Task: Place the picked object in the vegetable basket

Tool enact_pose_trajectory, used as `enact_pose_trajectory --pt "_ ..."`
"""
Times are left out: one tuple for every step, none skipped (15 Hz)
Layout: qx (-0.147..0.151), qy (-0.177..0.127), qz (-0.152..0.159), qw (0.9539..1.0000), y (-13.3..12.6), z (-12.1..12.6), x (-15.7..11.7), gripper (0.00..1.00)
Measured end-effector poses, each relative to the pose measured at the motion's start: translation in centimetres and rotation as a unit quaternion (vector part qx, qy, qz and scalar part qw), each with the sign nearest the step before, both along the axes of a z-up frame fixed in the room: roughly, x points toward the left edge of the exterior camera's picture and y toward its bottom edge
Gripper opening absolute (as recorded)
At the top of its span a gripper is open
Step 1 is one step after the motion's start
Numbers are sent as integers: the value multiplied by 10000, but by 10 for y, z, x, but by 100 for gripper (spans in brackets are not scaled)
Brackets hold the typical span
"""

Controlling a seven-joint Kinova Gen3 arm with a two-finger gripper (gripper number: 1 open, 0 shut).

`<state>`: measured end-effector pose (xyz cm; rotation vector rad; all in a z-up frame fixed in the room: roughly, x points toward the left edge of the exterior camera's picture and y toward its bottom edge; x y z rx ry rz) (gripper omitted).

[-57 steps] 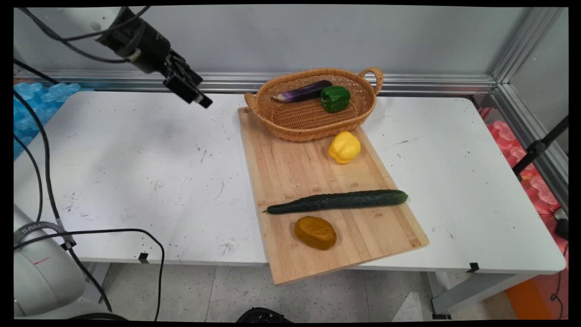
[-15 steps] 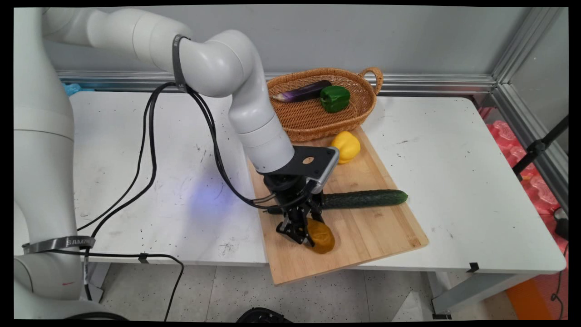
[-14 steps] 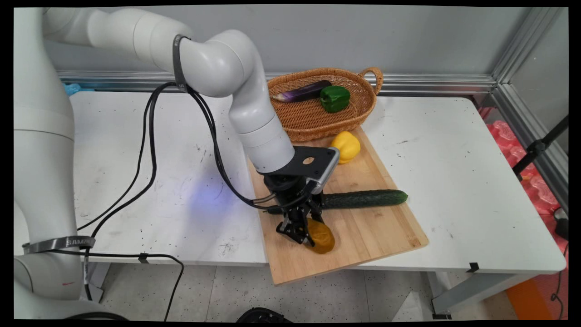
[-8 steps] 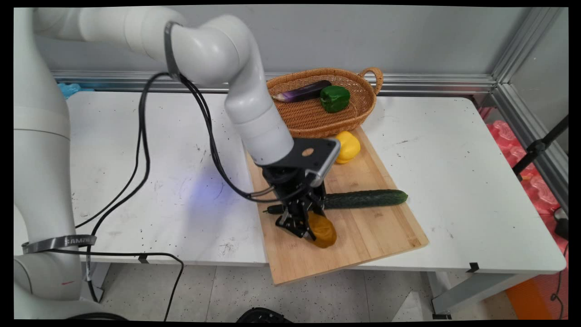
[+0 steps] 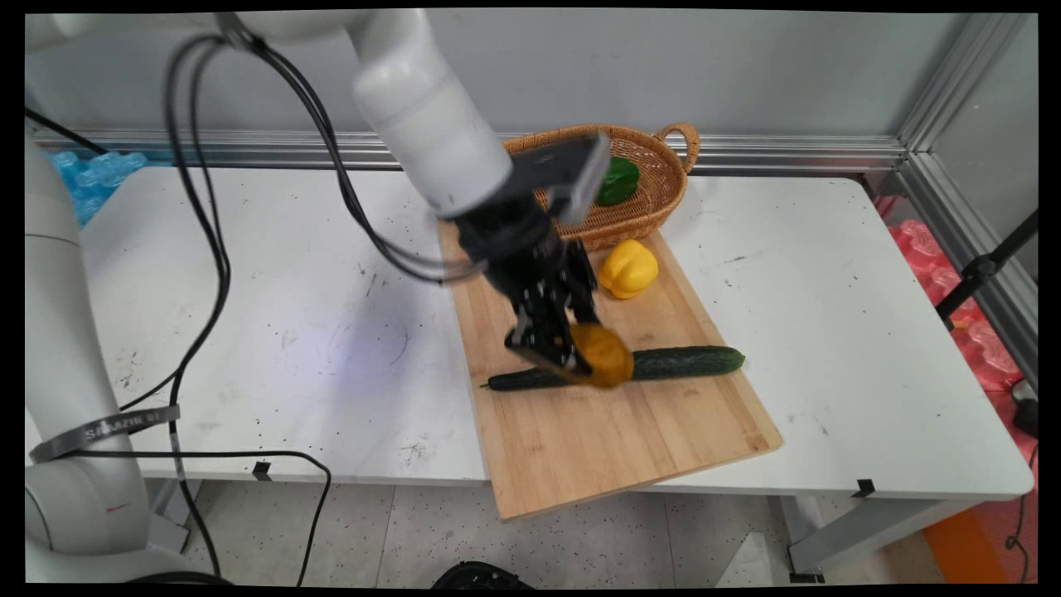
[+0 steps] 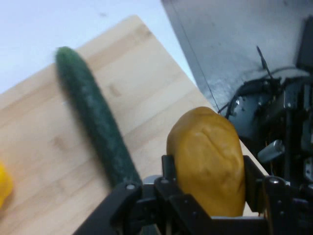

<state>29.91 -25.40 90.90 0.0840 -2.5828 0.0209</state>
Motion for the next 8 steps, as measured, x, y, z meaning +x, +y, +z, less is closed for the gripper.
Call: enact_pose_trajectory --pt "5 49 193 9998 -2 10 8 0" --pt "13 99 430 9990 -6 20 17 0" --pt "22 129 675 9976 -10 28 28 0" --pt "30 152 887 9959 -15 33 36 0" --pt "38 177 1131 9934 -20 39 46 0" --pt "48 205 1407 9898 -26 44 57 0" --pt "52 225 1584 9871 -30 47 64 0" --pt "53 248 1823 9829 -36 50 73 0"
